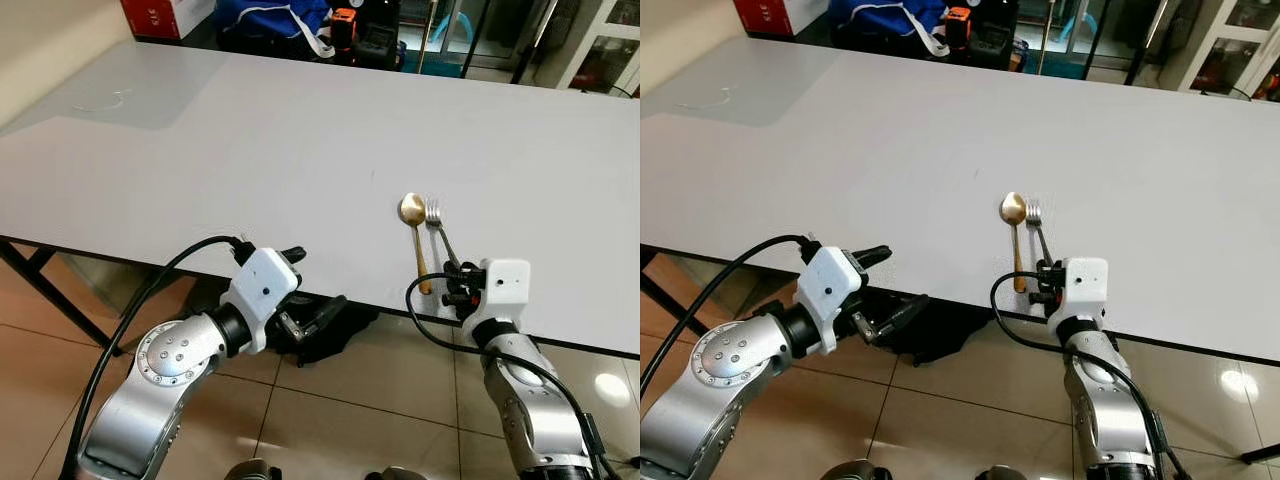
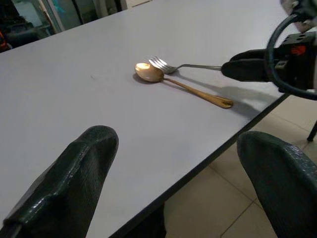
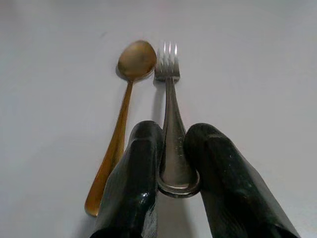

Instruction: Setting the table

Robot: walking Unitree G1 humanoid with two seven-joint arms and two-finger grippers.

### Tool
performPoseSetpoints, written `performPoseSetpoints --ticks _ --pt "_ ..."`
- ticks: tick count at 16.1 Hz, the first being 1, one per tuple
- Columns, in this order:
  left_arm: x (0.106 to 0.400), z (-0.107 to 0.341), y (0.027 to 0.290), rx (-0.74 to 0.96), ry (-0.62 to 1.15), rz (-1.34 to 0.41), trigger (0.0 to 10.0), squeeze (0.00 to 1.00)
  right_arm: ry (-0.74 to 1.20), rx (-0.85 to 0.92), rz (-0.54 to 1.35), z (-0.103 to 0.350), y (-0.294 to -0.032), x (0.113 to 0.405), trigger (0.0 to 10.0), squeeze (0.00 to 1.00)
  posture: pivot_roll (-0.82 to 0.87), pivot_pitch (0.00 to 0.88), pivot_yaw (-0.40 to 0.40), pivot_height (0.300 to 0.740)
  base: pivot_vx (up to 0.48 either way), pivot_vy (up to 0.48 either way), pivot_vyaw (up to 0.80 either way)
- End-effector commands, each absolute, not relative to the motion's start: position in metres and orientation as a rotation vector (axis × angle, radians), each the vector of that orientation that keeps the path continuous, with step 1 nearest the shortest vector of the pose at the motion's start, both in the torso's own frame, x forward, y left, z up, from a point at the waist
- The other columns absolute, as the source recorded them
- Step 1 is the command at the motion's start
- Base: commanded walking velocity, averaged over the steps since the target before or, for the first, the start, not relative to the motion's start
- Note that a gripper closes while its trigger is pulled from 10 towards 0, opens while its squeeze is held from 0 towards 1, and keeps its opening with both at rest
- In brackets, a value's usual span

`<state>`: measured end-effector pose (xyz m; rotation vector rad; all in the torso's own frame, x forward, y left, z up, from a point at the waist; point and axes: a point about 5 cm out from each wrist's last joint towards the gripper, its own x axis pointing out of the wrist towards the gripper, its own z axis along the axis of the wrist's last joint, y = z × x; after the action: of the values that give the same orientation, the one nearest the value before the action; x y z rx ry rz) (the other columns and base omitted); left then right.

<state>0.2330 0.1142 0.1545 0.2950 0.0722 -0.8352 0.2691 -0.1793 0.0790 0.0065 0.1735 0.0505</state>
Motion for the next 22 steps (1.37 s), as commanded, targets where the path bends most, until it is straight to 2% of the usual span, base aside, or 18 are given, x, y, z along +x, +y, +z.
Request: performPoseSetpoints --ticks 1,4,12,13,14,15,18,20,21,22 --pt "0.231 0.159 0.111 0.3 0.058 -0.868 10.0 0.0 0.254 -0.022 0.057 0.066 -0.18 0.267 10.0 0.0 0.08 0.056 -0.004 0.74 0.0 0.0 0.0" --pt "0.231 0.16 0.109 0.297 0.055 -0.877 10.0 0.0 0.263 -0.036 -0.015 0.067 -0.186 0.271 10.0 0.0 0.08 0.058 -0.004 0.74 0.0 0.0 0.0" --pt "0.23 0.16 0.109 0.295 0.061 -0.895 10.0 0.0 0.297 -0.013 -0.012 0.064 -0.183 0.273 10.0 0.0 0.08 0.061 -0.001 0.74 0.0 0.0 0.0" --pt "0.23 0.16 0.108 0.294 0.062 -0.9 10.0 0.0 0.306 -0.005 -0.013 0.063 -0.183 0.272 10.0 0.23 0.08 0.061 0.0 0.74 0.0 0.0 0.0" --pt "0.23 0.16 0.108 0.294 0.062 -0.903 10.0 0.0 0.309 -0.001 -0.016 0.063 -0.183 0.272 10.0 0.84 0.08 0.06 0.001 0.74 0.0 0.0 0.0" --pt "0.23 0.16 0.108 0.295 0.062 -0.906 10.0 0.0 0.311 0.001 -0.018 0.063 -0.184 0.272 10.0 1.0 0.08 0.06 0.003 0.74 0.0 0.0 0.0" --pt "0.231 0.161 0.108 0.299 0.06 -0.907 10.0 0.0 0.303 0.007 -0.024 0.066 -0.185 0.272 10.0 1.0 0.08 0.059 0.004 0.74 0.0 0.0 0.0" --pt "0.232 0.163 0.11 0.305 0.039 -0.879 10.0 0.0 0.241 0.016 -0.049 0.077 -0.187 0.273 10.0 1.0 0.08 0.062 0.004 0.74 0.0 0.0 0.0" --pt "0.237 0.165 0.113 0.319 0.029 -0.815 10.0 0.0 0.135 0.042 -0.067 0.096 -0.189 0.273 10.0 1.0 0.08 0.065 0.004 0.74 0.0 0.0 0.0" --pt "0.244 0.171 0.118 0.32 -0.005 -0.732 10.0 0.0 -0.079 0.057 -0.086 0.13 -0.193 0.271 10.0 0.53 0.08 0.068 0.003 0.74 0.0 0.0 0.0"
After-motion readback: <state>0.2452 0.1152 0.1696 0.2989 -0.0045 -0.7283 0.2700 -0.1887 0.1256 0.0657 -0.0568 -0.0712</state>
